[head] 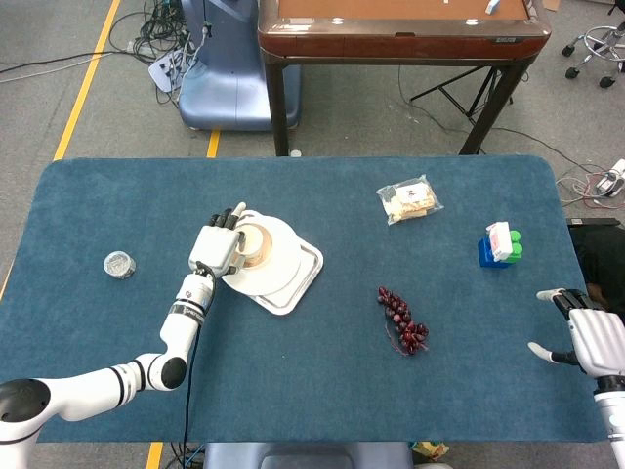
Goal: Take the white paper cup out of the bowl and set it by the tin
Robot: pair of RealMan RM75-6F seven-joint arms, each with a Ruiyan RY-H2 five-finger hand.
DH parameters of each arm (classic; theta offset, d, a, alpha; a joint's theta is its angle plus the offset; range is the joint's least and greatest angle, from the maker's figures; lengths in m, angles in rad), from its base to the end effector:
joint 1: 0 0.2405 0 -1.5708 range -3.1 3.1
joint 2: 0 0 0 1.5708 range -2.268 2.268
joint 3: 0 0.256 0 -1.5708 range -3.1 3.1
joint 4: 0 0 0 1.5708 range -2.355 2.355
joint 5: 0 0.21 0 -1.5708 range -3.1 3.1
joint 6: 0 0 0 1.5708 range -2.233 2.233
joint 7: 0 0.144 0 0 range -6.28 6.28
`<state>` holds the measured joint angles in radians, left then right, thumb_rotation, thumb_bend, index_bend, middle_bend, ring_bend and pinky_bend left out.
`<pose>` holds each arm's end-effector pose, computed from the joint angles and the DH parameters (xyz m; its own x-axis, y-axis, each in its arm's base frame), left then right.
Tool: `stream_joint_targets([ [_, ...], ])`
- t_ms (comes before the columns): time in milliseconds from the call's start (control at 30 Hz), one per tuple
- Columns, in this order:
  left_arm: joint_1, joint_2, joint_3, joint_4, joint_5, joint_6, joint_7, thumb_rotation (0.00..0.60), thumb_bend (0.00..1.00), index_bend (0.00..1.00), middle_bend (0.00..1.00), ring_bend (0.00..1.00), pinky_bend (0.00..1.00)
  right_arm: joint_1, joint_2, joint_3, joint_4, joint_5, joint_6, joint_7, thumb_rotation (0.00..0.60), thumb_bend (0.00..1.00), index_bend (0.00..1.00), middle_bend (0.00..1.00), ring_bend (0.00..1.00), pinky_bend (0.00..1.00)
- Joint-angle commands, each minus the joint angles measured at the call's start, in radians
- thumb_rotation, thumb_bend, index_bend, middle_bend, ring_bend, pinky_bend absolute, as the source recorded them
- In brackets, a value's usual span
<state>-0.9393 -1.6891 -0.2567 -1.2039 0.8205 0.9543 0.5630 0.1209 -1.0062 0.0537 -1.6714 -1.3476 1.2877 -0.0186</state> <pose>-0.1233 0.4147 -0.0246 0.5571 0.1524 0.8164 0.8215 -0.2455 -0.5147 -0.3311 -0.1895 0.1738 0.4220 -0.1754 0.8895 -0.8903 0.1050 0.4431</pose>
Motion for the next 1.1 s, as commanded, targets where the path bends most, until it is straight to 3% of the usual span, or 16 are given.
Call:
stream_joint_targets([
  [33, 0.0, -0.001, 0.0, 0.001, 0.001, 0.0, 0.0, 0.6, 0.37, 0.52, 0.0, 0.0, 0.1, 0.0, 0.0, 0.001, 0.001, 0.001, 0.0, 0.001, 0.6, 0.05, 0.29, 0.28, 0.19, 0.31],
  [667, 0.016, 0.003, 0.001, -0.008, 0.034, 0.015, -0.02, 0.6, 0.37, 0.59, 0.0, 0.0, 0.1, 0.001, -0.001, 0.001, 0.001, 0.005, -0.003, -0.003, 0.6, 0.05, 0.29, 0.28, 0.19, 0.31],
  [1100, 0.027, 0.089, -0.015, -0.172, 0.034, 0.101, 0.068, 0.6, 0.37, 0.59, 0.0, 0.0, 0.1, 0.002, -0.002, 0.001, 0.001, 0.007, -0.004, -0.007, 0.6, 0.05, 0.29, 0.28, 0.19, 0.31],
])
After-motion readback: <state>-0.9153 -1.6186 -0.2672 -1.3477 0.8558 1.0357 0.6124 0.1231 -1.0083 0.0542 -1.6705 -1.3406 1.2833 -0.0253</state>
